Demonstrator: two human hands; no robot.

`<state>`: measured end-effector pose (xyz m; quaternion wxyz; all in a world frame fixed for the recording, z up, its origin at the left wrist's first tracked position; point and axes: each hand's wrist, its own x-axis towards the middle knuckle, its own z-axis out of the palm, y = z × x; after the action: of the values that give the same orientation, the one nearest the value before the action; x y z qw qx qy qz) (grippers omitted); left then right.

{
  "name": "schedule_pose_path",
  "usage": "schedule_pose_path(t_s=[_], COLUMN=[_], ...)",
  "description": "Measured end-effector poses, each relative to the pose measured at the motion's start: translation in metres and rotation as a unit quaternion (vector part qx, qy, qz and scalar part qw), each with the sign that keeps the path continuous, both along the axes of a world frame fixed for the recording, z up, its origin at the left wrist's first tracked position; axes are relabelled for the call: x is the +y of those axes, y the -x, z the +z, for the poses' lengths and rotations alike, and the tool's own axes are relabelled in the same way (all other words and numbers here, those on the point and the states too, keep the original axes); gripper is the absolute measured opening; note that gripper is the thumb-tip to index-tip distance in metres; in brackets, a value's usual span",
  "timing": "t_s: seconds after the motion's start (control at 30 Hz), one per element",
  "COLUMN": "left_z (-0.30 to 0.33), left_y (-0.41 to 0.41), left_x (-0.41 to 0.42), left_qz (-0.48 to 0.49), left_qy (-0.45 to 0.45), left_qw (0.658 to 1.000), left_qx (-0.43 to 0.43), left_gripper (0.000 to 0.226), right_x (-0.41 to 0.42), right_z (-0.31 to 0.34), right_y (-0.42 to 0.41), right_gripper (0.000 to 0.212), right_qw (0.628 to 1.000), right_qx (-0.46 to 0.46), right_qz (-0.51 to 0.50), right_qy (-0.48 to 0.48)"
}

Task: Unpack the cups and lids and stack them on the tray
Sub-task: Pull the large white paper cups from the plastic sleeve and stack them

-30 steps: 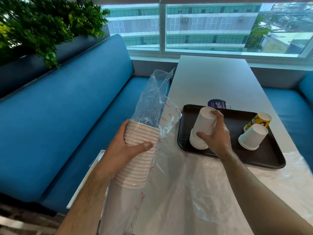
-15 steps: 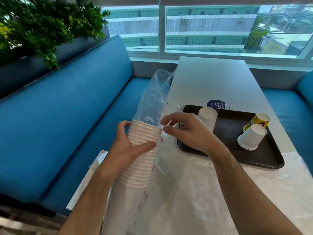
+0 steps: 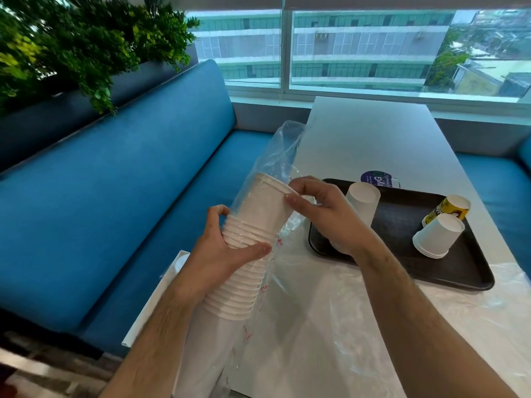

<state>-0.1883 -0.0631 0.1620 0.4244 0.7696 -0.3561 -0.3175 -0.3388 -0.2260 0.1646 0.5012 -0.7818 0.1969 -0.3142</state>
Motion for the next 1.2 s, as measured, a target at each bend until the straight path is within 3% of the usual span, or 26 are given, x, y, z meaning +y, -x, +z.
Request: schedule_pose_path(t_s=[0.13, 0.4, 0.47, 0.53, 0.6, 0.7, 0.83, 0.97, 1.1, 1.2], left_z=[0.001, 0.003, 0.002, 0.003, 0.004, 0.005, 0.005, 0.003, 0.004, 0.004], left_y=[0.004, 0.003, 0.001, -0.001, -0.004, -0.009, -0.009, -0.008, -0.005, -0.005], left_x=[-0.001, 0.001, 0.002, 0.004, 0.006, 0.008, 0.008, 0.006, 0.001, -0.001], left_qz=[-0.012, -0.008, -0.006, -0.001, 0.016, 0.025, 0.019, 0.03, 0.021, 0.022], left_qy=[0.0, 0.01, 0.009, 0.008, 0.015, 0.022, 0.025, 0.038, 0.05, 0.054], left_qw=[1.0, 1.0, 1.0, 1.0, 0.999, 0.999, 0.999, 0.997, 0.997, 0.997], left_qx=[-0.009, 0.006, 0.009, 0.015, 0.028, 0.039, 0.044, 0.058, 0.061, 0.056], left_gripper=[0.082, 0.08, 0.082, 0.089, 0.095, 0.096, 0.094, 0.091, 0.09, 0.093], right_x=[0.006, 0.004, -0.001, -0.006, -0.011, -0.014, -0.018, -0.015, -0.003, 0.004], right_z=[0.0, 0.005, 0.003, 0.002, 0.003, 0.006, 0.005, 0.005, -0.001, -0.006], right_y=[-0.004, -0.004, -0.002, 0.003, 0.012, 0.024, 0.028, 0.03, 0.018, 0.009], right_gripper=[0.035, 0.029, 0.045, 0.07, 0.079, 0.076, 0.069, 0.076, 0.074, 0.087], right_qw=[0.999, 0.975, 0.972, 0.976, 0.976, 0.974, 0.976, 0.97, 0.977, 0.984], right_qx=[0.027, -0.097, -0.079, -0.058, -0.058, 0.004, 0.082, 0.166, 0.167, 0.143], right_qz=[-0.001, -0.043, -0.048, -0.055, -0.027, 0.044, 0.038, 0.066, 0.031, -0.026], right_qy=[-0.026, -0.195, -0.216, -0.202, -0.209, -0.222, -0.196, -0.166, -0.129, -0.101])
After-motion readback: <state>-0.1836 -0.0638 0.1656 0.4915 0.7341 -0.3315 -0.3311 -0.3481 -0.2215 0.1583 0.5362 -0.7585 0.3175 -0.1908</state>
